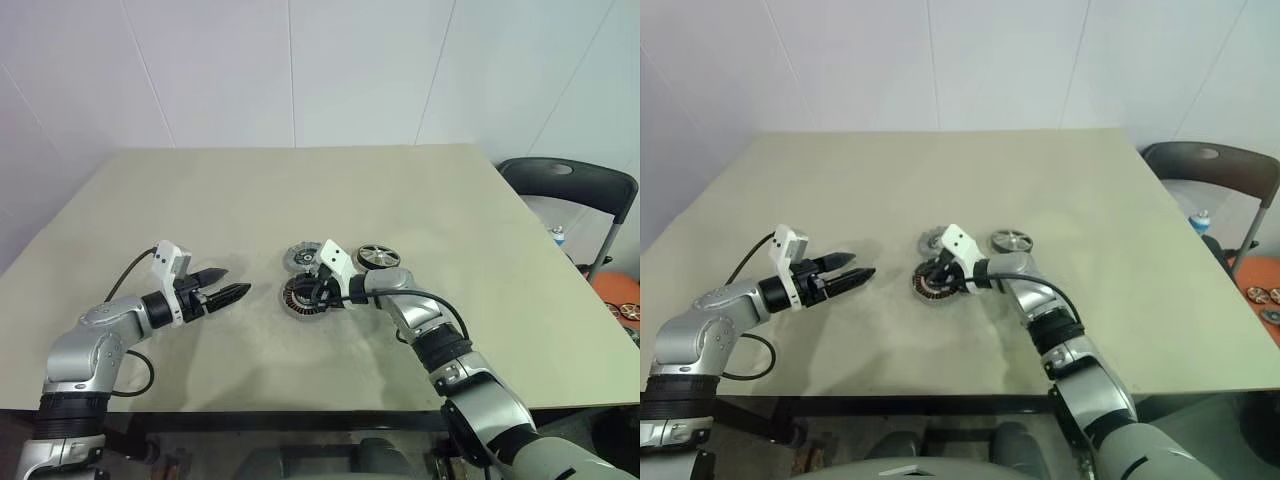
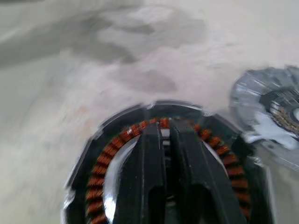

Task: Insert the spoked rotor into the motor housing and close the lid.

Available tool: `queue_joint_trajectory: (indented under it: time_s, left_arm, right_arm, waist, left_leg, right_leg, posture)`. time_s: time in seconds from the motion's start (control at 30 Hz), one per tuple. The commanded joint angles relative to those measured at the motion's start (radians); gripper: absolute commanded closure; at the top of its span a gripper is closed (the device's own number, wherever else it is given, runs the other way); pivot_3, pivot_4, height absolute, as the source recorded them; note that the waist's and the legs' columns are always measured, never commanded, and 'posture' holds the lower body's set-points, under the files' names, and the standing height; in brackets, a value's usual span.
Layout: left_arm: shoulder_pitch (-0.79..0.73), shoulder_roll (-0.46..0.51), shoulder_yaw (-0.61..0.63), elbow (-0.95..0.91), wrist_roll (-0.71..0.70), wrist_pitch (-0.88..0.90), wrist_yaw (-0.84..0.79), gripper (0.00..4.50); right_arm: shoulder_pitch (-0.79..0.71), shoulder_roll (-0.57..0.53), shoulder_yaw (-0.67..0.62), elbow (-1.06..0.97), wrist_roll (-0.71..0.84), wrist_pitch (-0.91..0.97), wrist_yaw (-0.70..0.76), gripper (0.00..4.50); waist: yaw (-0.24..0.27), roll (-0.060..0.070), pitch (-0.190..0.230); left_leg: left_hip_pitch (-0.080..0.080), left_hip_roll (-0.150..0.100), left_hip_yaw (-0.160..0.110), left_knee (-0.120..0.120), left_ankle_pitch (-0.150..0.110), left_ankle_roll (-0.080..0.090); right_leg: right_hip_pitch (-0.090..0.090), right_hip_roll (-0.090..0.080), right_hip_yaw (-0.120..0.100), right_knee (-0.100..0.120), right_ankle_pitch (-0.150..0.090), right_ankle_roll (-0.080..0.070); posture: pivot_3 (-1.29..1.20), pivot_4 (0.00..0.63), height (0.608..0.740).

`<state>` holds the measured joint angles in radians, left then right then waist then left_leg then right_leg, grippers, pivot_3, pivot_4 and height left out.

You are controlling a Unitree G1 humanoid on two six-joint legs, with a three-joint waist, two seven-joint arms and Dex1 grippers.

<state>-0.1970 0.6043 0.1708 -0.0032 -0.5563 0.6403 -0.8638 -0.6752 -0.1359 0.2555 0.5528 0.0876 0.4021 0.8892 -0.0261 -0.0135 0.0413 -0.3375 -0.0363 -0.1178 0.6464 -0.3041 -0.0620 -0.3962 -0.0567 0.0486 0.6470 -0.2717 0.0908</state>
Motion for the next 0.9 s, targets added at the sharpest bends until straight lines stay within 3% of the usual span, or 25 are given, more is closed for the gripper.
queue_joint_trajectory:
  time_s: [0.03,0.13,0.4,0.63,0.9]
  left_arm:
    - [-0.007,0.004,0.016,-0.029,-0.007,-0.015,0.002,0.24]
    - [-0.008,0.005,0.015,-0.027,-0.005,-0.016,0.001,0.24]
    - [-0.026,0.006,0.011,-0.010,0.001,-0.022,-0.002,0.24]
    - [-0.027,0.009,0.014,-0.004,0.005,-0.025,-0.004,0.24]
    - [-0.020,0.017,0.021,-0.008,0.004,-0.025,-0.007,0.24]
  right_arm:
    - [-0.016,0.010,-0.037,0.062,0.018,0.052,-0.030,4.17]
    - [-0.045,0.017,-0.103,0.093,0.074,0.149,-0.044,4.17]
    - [-0.034,-0.033,-0.081,0.053,0.064,0.136,0.001,4.17]
    - [-0.011,-0.019,-0.098,-0.087,0.156,0.207,0.078,4.17]
    - [-0.035,-0.004,-0.132,-0.083,0.191,0.221,0.039,4.17]
  waist:
    - [-0.002,0.000,0.000]
    - [-0.010,0.000,0.000]
    - [-0.014,0.000,0.000]
    - [-0.018,0.001,0.000]
    - [-0.018,0.001,0.001]
  left_leg:
    - [0.000,0.000,0.000,0.000,0.000,0.000]
    - [0.001,0.000,0.000,0.000,0.000,0.000]
    - [0.001,0.000,0.000,0.001,0.000,0.000]
    - [-0.001,0.000,-0.001,0.000,0.000,0.000]
    - [-0.002,0.000,0.000,-0.001,0.000,0.000]
  right_leg:
    - [0.000,0.000,0.000,0.000,0.000,0.000]
    - [0.002,0.000,0.000,0.000,0.000,0.000]
    - [0.002,0.000,0.000,0.000,0.000,0.000]
    - [-0.001,0.000,0.000,0.000,0.000,0.000]
    - [-0.002,-0.001,0.000,-0.001,0.000,0.000]
  posture:
    - [0.00,0.000,0.740]
    - [0.00,0.000,0.740]
    - [0.00,0.000,0.740]
    - [0.00,0.000,0.740]
    - [0.00,0.000,0.740]
